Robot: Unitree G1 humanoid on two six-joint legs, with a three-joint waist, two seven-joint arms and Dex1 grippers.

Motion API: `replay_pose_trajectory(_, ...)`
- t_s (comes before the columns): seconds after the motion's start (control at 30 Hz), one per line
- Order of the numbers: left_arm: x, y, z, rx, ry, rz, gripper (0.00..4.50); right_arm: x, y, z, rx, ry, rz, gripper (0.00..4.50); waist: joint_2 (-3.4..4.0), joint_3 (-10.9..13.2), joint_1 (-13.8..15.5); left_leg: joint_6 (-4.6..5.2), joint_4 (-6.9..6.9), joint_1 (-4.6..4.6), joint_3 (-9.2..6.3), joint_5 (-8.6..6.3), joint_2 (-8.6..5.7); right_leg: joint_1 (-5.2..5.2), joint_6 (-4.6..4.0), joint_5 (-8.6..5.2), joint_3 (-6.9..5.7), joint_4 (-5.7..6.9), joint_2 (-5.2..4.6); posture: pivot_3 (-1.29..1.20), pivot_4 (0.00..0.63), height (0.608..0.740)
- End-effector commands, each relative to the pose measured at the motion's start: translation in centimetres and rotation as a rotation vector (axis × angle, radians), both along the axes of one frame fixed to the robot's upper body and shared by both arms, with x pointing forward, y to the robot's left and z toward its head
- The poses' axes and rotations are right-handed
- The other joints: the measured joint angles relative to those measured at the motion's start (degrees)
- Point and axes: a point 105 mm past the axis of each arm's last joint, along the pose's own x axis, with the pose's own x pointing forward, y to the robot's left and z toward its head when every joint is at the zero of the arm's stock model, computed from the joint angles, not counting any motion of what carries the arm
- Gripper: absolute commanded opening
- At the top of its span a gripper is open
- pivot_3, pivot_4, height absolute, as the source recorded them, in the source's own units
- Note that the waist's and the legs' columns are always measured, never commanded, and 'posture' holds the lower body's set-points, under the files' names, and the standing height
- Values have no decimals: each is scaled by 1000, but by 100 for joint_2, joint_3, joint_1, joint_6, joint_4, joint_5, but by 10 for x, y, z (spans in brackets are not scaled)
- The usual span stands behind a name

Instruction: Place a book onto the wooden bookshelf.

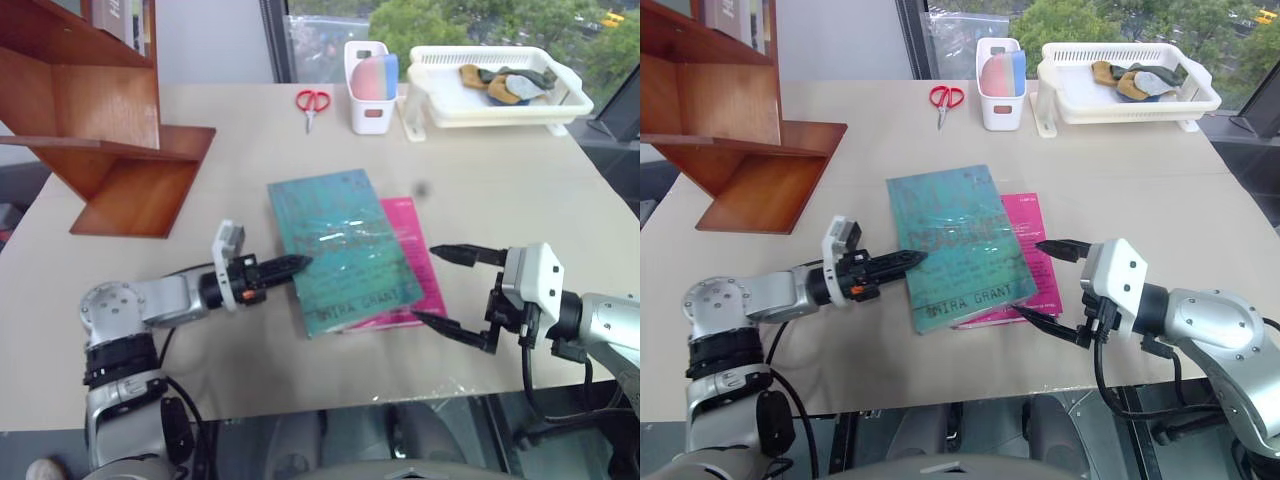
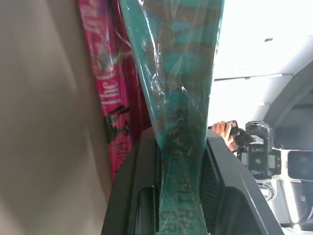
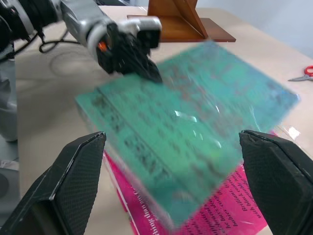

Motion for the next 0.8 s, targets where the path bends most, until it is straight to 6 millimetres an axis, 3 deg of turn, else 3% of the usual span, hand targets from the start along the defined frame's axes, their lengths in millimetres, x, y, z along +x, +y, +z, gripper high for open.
replay_pose_trajectory(0.03,8,12,49,83,-269,68,642,3,2,7,12,-45,31,4500,-6,4,11,0,0,-2,-3,0,-3,0,0,0,-3,0,-2,0,150,740)
replay_pose_trajectory(0.1,18,15,69,280,-478,126,642,8,1,8,19,-47,35,4500,-34,20,8,-1,0,-3,-5,1,-5,-1,-1,0,-6,1,-3,0,150,740)
replay_pose_trajectory(0.13,23,14,89,400,-680,136,642,12,0,9,22,-50,38,4500,-40,20,11,-7,-2,-5,-10,3,-3,-1,-3,0,-13,-2,-3,0,150,740)
replay_pose_trajectory(0.2,32,11,123,544,-945,161,642,16,0,10,29,-52,47,4500,-38,19,28,-10,-8,-3,-7,4,-7,2,-13,-3,-16,-8,-11,0,150,740)
replay_pose_trajectory(0.23,35,11,131,576,-1007,170,642,17,0,10,31,-52,50,4500,-35,19,37,-10,-9,-2,-6,4,-12,2,-18,-6,-16,-8,-16,0,150,740)
replay_pose_trajectory(0.33,31,6,178,902,-1519,121,642,24,0,12,31,-57,75,4500,-31,19,40,-7,-14,-3,3,3,-21,1,-24,-10,-9,-14,-25,0,150,740)
replay_pose_trajectory(0.43,26,9,193,1253,-1832,-31,642,28,1,13,31,-62,93,4500,-30,23,14,-6,-26,-12,7,3,-23,-5,-10,-2,-7,-26,-22,0,150,740)
replay_pose_trajectory(0.5,27,32,208,1522,-1869,-109,642,32,2,13,33,-62,109,4500,-29,25,5,-6,-30,-12,7,3,-21,-6,-7,-1,-6,-30,-15,0,150,740)
replay_pose_trajectory(0.57,28,61,220,1737,-1801,-167,642,35,4,12,37,-61,128,4500,-26,27,-15,-6,-34,-17,11,2,-16,-21,-6,-2,0,-27,-7,0,150,740)
replay_pose_trajectory(0.7,16,107,246,1977,-1652,-229,642,42,7,10,37,-64,165,4500,-20,34,-11,-5,-29,-40,17,3,-13,-54,2,-7,8,-12,2,0,150,740)
replay_pose_trajectory(0.8,6,131,252,2085,-1547,-298,642,47,9,9,37,-73,178,4500,-18,35,22,-4,0,-102,9,3,-12,-102,7,-8,-1,4,0,0,150,740)
